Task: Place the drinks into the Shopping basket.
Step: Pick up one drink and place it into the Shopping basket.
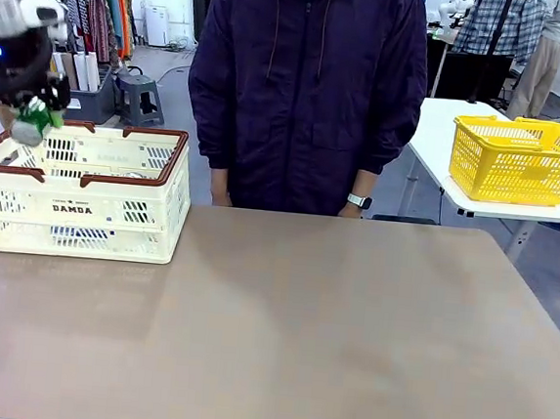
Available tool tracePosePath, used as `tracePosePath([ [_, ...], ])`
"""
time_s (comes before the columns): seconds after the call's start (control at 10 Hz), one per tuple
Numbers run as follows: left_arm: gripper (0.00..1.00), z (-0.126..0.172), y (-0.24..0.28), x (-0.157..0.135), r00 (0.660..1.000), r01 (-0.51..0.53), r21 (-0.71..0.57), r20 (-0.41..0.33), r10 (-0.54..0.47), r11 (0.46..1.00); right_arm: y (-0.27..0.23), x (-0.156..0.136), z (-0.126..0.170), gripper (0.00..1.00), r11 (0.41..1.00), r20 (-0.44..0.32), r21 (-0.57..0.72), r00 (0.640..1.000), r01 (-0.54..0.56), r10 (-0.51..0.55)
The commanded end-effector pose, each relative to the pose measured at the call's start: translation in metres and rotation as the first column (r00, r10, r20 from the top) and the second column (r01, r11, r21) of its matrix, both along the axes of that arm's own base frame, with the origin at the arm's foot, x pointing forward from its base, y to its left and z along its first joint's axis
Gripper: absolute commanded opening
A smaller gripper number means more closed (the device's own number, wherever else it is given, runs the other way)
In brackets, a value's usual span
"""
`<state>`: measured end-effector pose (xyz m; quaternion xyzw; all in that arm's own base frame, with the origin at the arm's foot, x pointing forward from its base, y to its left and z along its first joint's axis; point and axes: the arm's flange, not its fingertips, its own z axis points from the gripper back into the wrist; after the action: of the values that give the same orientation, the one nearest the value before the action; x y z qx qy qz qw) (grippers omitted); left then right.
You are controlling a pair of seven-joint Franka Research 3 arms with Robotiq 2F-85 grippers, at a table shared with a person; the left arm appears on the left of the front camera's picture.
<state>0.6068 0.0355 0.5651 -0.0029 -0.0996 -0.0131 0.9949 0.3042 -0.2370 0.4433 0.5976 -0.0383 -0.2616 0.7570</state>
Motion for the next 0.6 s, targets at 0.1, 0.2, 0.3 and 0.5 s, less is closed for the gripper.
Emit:
tracePosePath([
  [0.1, 0.0, -0.059, 0.023, 0.025, 1.0, -0.023, 0.047, -0.001, 0.023, 0.999, 0.0, 0.001, 0.005, 1.0, 1.0, -0.001, 0.018, 1.0, 0.004, -0.004],
  [0.2, 0.0, -0.068, 0.022, 0.025, 1.0, 0.005, 0.0, -0.012, -0.005, 1.0, 0.0, 0.001, 0.005, 1.0, 1.0, -0.001, 0.018, 1.0, 0.004, -0.004],
  [0.3, 0.0, -0.076, 0.025, 0.031, 1.0, 0.006, -0.011, 0.009, -0.006, 1.0, 0.0, 0.001, 0.005, 1.0, 1.0, -0.001, 0.018, 1.0, 0.004, -0.004],
  [0.5, 0.0, -0.1, 0.029, 0.041, 0.998, -0.003, -0.026, -0.059, 0.002, 1.0, 0.0, 0.001, 0.005, 1.0, 1.0, -0.001, 0.018, 1.0, 0.004, -0.004],
])
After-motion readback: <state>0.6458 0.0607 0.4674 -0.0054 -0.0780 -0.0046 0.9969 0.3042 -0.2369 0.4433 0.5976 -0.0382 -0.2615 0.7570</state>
